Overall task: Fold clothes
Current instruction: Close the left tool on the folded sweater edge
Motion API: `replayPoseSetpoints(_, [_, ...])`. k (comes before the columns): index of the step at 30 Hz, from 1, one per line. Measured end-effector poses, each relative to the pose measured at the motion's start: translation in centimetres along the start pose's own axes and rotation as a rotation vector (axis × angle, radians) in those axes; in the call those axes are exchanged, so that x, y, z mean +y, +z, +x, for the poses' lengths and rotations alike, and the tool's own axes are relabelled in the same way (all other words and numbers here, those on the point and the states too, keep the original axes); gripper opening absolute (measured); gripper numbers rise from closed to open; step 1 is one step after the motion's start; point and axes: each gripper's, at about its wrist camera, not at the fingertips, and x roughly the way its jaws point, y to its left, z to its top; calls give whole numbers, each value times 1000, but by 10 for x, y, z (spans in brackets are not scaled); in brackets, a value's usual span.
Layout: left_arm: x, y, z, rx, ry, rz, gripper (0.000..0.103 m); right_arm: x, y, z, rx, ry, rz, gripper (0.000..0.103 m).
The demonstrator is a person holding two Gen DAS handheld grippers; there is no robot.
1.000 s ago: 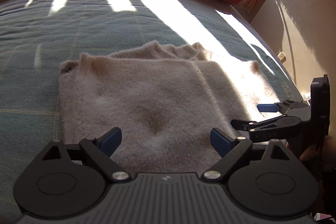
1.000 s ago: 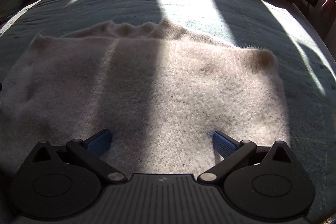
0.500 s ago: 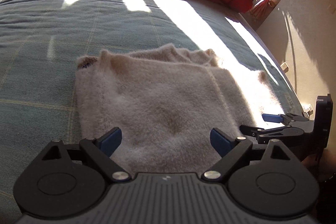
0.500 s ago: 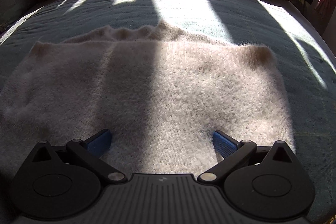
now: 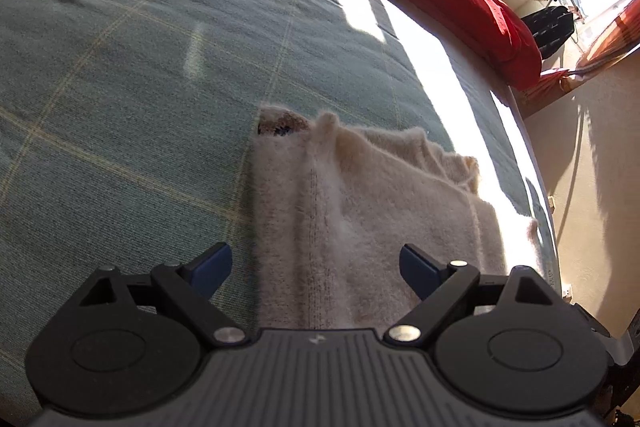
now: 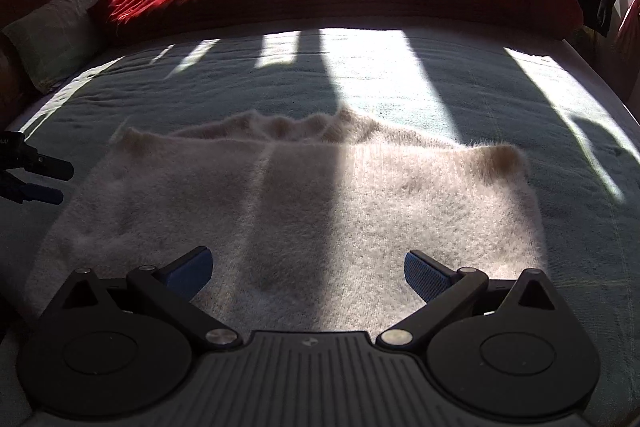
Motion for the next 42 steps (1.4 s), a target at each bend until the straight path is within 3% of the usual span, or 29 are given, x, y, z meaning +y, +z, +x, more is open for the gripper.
replayPoseSetpoints(2, [11,4,11,26,-40,-40,90,3,1,-2,-7,-1,-14,103])
replayPoseSetpoints(11, [19,19,50,98,-184,-41,87,8,7,6,10,-17,-26,103])
replayPoseSetpoints(18, [12,47,80,118,-197,-22,87,12,17,13,9,-27,-31,103])
replayPoseSetpoints(26, [27,6,59,137,-302,-74,86,15,18,11,4,-11,-43,103])
replayPoseSetpoints(36, [33,14,74,173,-356,-98,83,17,19,9,0,-6,-40,103])
replayPoseSetpoints(42, [23,25,81,160,-336,-66,82,18,22,4,-23,-5,-43,103])
